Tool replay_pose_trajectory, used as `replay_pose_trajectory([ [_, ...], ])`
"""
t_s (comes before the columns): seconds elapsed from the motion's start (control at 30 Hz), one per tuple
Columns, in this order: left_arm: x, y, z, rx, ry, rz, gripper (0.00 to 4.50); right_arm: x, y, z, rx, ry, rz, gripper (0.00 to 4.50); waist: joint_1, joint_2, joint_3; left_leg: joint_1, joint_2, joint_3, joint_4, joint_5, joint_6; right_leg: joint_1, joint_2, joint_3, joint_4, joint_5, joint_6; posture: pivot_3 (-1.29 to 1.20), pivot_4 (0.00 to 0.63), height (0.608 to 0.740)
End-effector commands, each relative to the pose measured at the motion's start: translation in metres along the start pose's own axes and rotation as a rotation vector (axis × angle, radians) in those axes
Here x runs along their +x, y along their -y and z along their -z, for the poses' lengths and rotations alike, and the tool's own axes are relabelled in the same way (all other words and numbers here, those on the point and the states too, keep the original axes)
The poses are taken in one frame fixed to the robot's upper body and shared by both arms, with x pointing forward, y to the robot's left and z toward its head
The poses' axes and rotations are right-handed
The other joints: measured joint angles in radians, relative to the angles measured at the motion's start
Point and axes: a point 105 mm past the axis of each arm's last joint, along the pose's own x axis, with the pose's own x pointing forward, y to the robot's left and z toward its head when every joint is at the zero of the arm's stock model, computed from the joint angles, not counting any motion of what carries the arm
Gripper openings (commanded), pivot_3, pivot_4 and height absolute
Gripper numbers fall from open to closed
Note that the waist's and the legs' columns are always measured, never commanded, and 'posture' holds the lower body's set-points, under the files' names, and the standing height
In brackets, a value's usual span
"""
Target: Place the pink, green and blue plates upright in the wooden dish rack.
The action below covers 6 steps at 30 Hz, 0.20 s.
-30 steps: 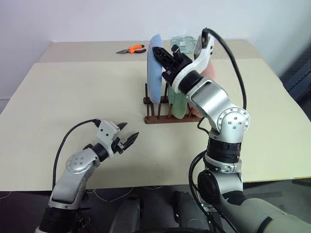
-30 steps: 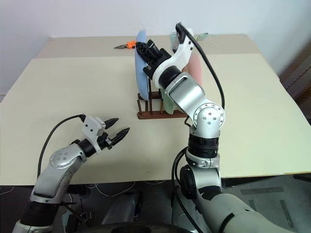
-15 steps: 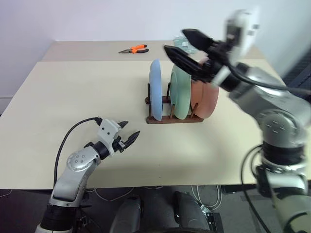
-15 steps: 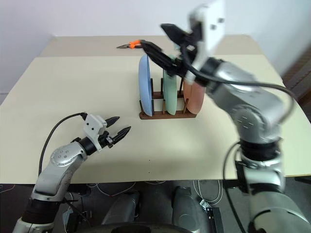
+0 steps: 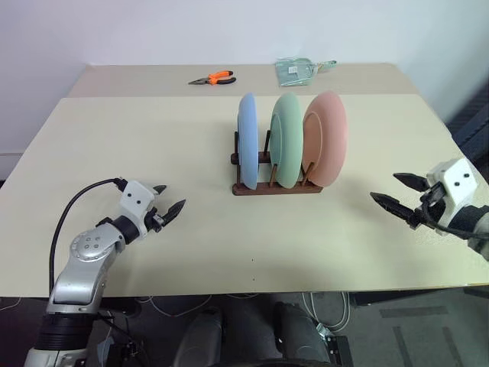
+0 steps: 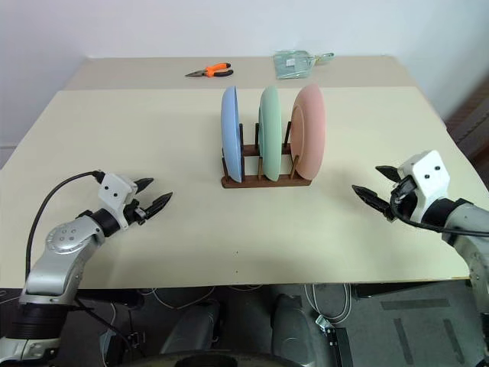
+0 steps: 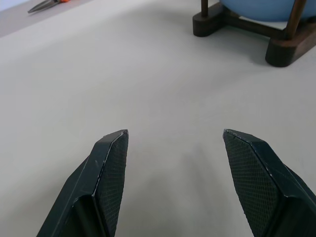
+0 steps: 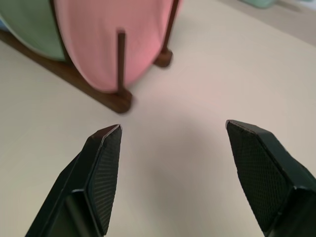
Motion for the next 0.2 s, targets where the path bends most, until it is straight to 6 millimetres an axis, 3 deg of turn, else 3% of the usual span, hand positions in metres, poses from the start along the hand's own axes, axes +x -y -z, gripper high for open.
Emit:
replay_pose_trajectory([
  [0.03, -0.007, -0.005, -0.009, 0.032, 0.031, -0.026, 3.14, 0.004, 0.002, 0.001, -0.054, 0.031, 0.02, 3.41, 0.002, 0.0, 0.0, 0.0, 0.0, 0.0, 0.0, 0.0, 0.0, 0.0, 0.0, 0.0, 0.0, 0.0, 0.0, 0.0, 0.15, 0.74],
  [0.2, -0.011, -0.001, -0.005, 0.027, 0.018, -0.044, 3.14, 0.02, 0.002, 0.009, -0.075, 0.025, 0.014, 3.41, 0.005, 0.0, 0.0, 0.0, 0.0, 0.0, 0.0, 0.0, 0.0, 0.0, 0.0, 0.0, 0.0, 0.0, 0.0, 0.0, 0.15, 0.74],
])
